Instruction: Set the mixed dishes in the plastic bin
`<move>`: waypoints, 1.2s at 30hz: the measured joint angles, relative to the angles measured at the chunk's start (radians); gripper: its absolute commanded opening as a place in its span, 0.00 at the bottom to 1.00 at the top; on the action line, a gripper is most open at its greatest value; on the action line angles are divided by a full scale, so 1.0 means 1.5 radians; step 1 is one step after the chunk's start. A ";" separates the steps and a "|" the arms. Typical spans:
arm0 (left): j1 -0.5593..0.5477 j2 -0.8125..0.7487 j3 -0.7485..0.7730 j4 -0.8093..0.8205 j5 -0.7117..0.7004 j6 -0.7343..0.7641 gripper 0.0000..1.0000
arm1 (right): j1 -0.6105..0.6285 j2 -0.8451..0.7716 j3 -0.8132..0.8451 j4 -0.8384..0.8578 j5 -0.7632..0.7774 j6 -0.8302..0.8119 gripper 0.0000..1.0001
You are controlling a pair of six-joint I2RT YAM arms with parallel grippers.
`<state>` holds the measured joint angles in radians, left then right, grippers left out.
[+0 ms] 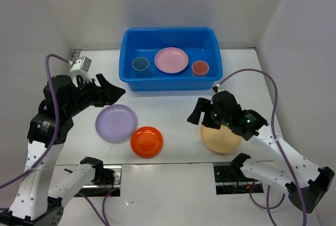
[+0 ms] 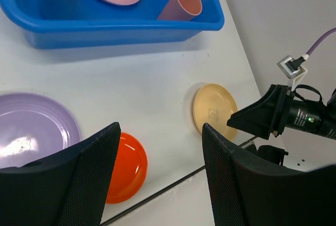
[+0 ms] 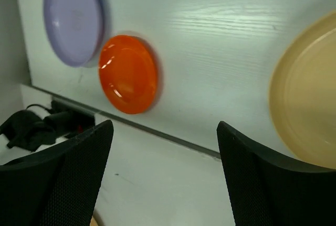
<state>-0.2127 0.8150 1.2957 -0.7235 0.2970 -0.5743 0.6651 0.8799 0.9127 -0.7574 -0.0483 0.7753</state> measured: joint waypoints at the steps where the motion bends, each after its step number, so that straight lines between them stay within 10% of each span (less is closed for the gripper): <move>1: 0.000 -0.001 -0.008 0.001 0.001 -0.002 0.71 | 0.000 0.000 -0.013 -0.001 0.012 0.005 0.84; 12: 0.000 0.012 -0.051 0.010 0.028 -0.007 0.70 | 0.041 0.219 -0.040 0.023 0.186 0.053 0.53; 30: 0.000 0.013 -0.051 0.015 0.033 -0.005 0.70 | 0.125 0.512 0.020 -0.034 0.382 0.142 0.43; 36: 0.000 0.014 -0.054 0.017 0.033 -0.005 0.70 | 0.150 0.552 0.043 -0.058 0.412 0.156 0.05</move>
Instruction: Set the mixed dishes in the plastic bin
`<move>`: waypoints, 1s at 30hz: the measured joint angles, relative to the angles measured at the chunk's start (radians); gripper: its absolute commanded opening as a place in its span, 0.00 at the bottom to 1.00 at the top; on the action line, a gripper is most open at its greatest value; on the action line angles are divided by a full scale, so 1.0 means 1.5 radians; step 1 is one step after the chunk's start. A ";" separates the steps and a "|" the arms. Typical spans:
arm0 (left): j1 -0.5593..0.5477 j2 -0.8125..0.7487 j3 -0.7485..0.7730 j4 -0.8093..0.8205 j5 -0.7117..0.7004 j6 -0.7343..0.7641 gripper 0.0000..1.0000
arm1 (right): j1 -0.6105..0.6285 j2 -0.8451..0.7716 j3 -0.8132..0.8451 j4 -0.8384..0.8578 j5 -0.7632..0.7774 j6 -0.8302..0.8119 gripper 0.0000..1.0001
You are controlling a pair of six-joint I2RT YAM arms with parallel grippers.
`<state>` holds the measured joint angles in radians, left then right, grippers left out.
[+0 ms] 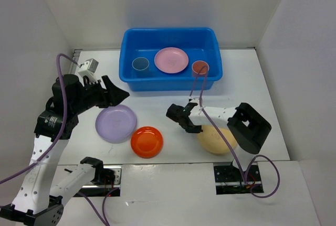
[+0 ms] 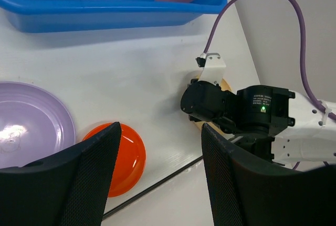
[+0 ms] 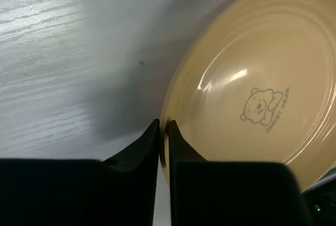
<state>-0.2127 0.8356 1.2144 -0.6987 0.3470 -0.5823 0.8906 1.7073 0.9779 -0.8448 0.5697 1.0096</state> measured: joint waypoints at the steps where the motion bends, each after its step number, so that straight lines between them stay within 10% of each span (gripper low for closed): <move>1: 0.000 0.000 -0.001 0.001 0.000 0.000 0.70 | 0.005 0.002 0.006 -0.008 0.007 -0.001 0.03; 16: 0.000 0.001 -0.031 0.013 0.000 0.000 0.70 | 0.146 0.037 0.105 -0.015 0.006 -0.008 0.03; 30: 0.000 0.001 -0.031 0.013 0.000 0.002 0.71 | 0.150 0.094 0.144 0.065 -0.036 -0.025 0.25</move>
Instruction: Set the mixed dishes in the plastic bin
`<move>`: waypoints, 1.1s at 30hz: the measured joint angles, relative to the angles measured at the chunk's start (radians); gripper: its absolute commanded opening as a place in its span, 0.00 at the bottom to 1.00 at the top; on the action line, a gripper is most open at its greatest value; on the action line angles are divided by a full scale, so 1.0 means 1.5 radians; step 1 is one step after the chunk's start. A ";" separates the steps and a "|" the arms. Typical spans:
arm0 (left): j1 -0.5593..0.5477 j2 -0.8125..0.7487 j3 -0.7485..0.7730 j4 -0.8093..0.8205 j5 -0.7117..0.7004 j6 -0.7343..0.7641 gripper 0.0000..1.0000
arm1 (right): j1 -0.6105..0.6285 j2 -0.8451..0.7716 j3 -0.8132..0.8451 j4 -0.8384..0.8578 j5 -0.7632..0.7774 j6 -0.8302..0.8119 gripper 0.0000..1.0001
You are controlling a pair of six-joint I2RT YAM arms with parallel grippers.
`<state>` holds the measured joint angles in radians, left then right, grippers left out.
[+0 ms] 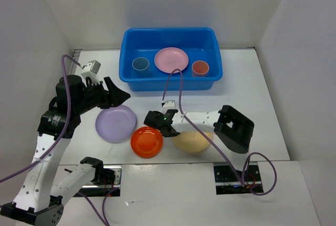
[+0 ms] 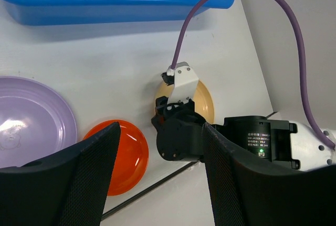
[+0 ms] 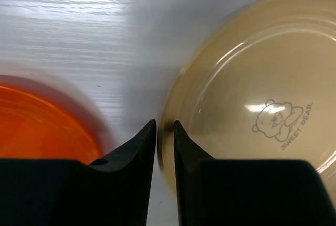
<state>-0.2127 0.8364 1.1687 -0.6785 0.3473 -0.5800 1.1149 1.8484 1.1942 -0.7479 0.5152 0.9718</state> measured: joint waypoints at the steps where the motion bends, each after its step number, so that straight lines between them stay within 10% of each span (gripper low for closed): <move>1: 0.000 0.000 0.000 0.000 0.000 0.000 0.71 | 0.001 0.002 0.005 0.010 -0.005 -0.001 0.27; 14: 0.000 0.000 0.000 -0.001 0.000 0.000 0.71 | 0.008 0.003 0.030 0.046 -0.020 -0.003 0.40; 22: 0.000 0.000 -0.004 -0.001 0.000 0.001 0.71 | -0.004 -0.140 0.029 0.042 -0.006 -0.009 0.70; 33: 0.000 0.001 -0.004 0.000 0.002 0.002 0.71 | -0.237 -0.382 -0.169 0.051 -0.002 -0.033 0.71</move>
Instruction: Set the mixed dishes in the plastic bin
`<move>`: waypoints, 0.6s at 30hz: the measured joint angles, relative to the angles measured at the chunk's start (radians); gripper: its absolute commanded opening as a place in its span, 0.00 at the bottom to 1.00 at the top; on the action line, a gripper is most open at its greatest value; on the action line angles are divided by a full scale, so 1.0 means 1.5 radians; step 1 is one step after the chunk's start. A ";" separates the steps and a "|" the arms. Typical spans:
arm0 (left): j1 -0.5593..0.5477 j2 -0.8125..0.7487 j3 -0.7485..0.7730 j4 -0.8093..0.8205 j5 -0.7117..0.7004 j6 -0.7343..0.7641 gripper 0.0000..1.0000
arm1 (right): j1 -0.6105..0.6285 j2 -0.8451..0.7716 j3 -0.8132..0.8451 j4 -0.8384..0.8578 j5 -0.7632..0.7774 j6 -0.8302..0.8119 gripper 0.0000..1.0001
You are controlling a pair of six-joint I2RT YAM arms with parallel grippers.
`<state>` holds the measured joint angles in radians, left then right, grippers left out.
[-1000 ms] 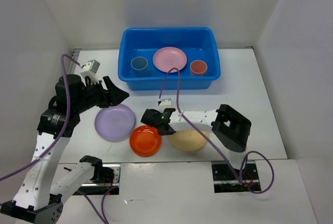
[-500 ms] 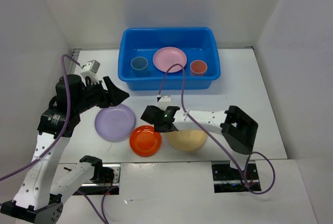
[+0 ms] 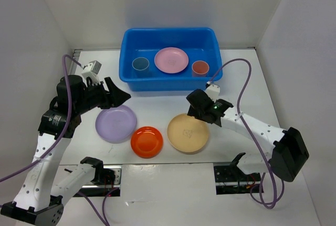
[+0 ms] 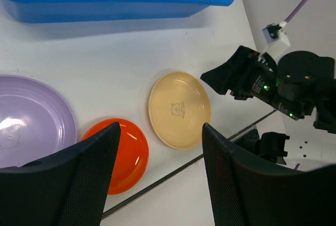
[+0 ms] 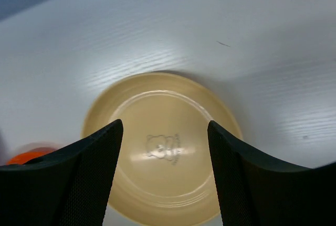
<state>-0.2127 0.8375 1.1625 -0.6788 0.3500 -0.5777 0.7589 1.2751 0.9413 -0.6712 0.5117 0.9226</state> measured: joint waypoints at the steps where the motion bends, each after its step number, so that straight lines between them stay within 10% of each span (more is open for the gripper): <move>1: 0.000 0.001 0.000 0.000 0.001 0.000 0.71 | -0.011 -0.001 -0.017 0.001 -0.007 -0.005 0.71; 18: -0.005 0.012 0.000 0.001 0.008 0.011 0.71 | -0.079 0.124 -0.056 0.062 -0.028 -0.081 0.68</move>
<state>-0.2203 0.8558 1.1625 -0.6777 0.3618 -0.5606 0.6403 1.4612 0.8577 -0.5781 0.4698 0.8005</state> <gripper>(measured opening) 0.708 0.686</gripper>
